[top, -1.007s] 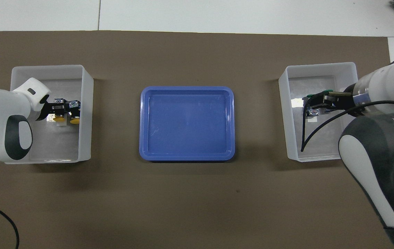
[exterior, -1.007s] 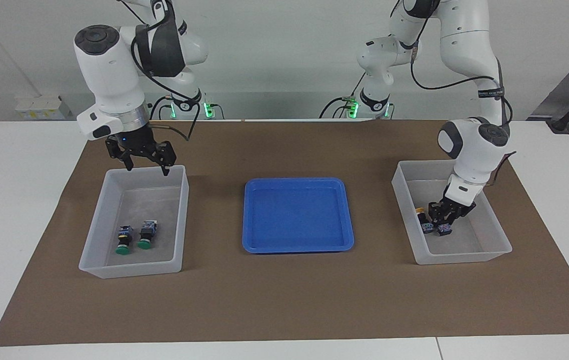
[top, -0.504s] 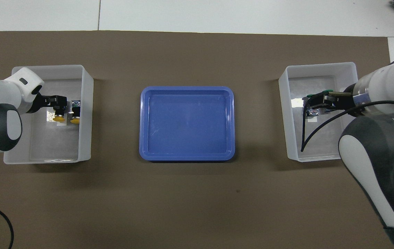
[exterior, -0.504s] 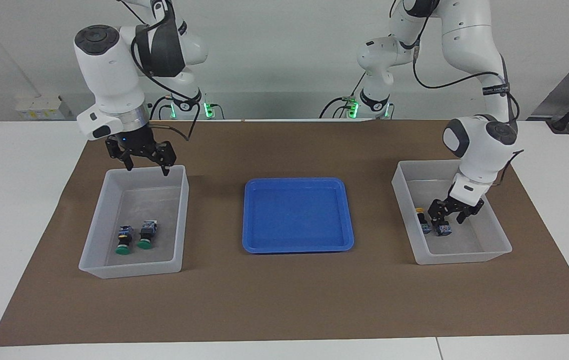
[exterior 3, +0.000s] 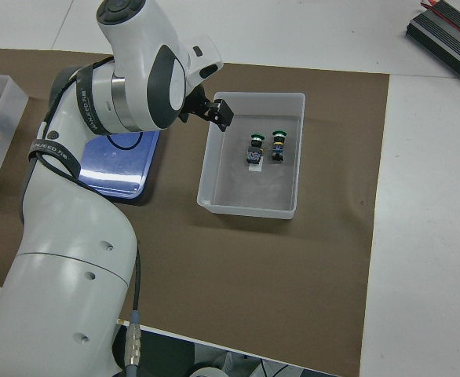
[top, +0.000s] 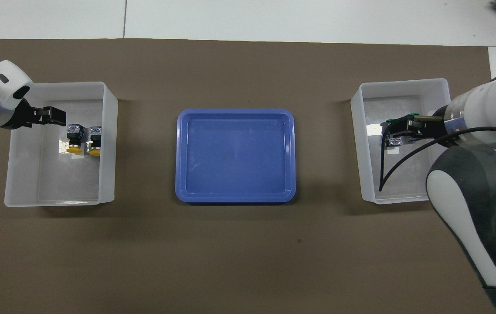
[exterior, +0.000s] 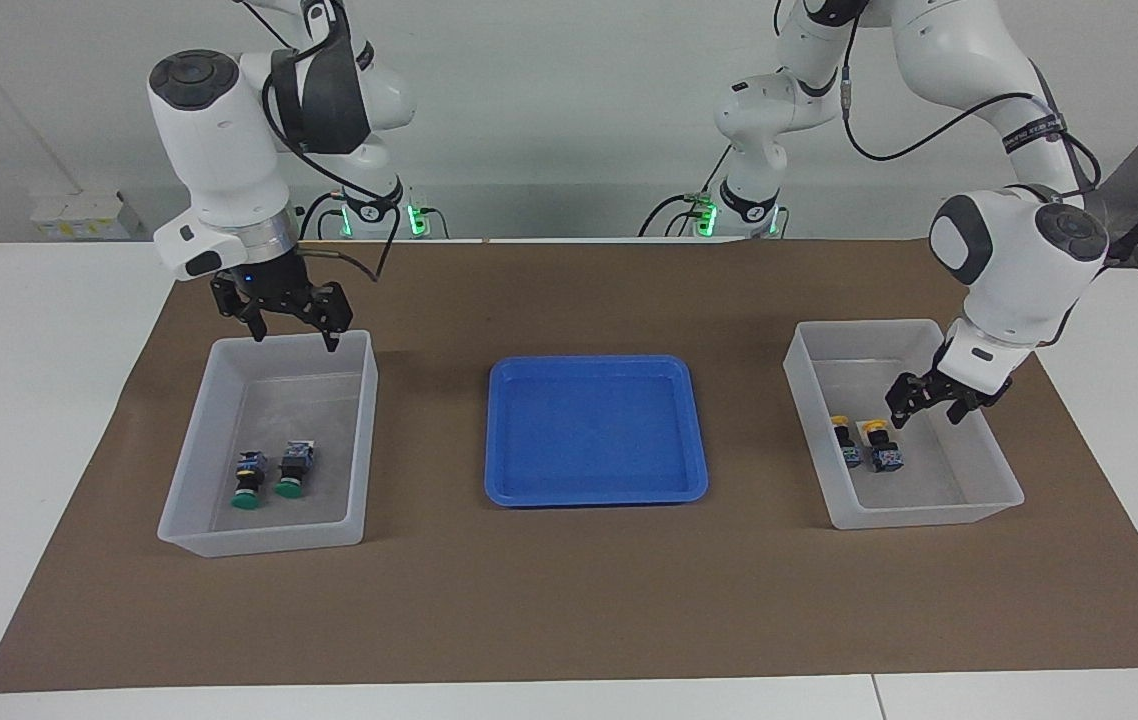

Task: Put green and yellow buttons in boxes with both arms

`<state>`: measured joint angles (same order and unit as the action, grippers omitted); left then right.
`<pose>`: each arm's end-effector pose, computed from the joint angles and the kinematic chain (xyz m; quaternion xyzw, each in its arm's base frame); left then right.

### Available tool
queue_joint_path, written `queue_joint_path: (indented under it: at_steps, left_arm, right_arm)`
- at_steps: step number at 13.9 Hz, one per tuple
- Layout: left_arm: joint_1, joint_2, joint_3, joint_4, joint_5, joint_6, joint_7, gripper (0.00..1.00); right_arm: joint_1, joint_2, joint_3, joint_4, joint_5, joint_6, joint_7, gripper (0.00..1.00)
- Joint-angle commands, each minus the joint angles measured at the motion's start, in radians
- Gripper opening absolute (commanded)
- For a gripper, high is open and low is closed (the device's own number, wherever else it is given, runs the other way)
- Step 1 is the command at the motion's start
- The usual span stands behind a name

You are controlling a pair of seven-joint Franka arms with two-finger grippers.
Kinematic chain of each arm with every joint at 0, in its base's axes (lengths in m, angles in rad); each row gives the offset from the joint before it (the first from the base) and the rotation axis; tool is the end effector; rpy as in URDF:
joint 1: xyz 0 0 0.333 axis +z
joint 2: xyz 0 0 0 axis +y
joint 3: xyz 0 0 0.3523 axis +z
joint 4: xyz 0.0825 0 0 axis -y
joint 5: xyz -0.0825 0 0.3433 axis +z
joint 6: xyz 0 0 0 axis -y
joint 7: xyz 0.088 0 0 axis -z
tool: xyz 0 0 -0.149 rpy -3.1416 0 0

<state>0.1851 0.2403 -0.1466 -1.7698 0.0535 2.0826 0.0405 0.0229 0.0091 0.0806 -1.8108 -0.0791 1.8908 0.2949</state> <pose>0.6072 0.0344 0.4434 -0.9992 0.0105 -0.0374 0.0080 0.5352 0.0464 0.5378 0.9951 -0.0844 0.0422 0.0298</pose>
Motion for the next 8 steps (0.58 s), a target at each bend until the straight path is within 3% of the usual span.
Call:
queue_joint_path:
  at_steps: [1, 3, 8]
  left_arm:
    - [-0.018, -0.015, 0.002, 0.038, 0.017, -0.084, -0.001, 0.90]
    - [-0.032, -0.022, 0.002, 0.038, 0.016, -0.096, -0.004, 0.99]
    - [-0.076, -0.058, 0.002, 0.038, 0.016, -0.145, -0.062, 1.00]
  right_arm:
    - [-0.009, -0.008, 0.005, -0.008, 0.028, 0.004, 0.003, 1.00]
    - [-0.009, -0.008, 0.005, -0.010, 0.028, 0.004, 0.003, 1.00]
    - [-0.009, -0.006, 0.005, -0.010, 0.028, 0.005, 0.003, 1.00]
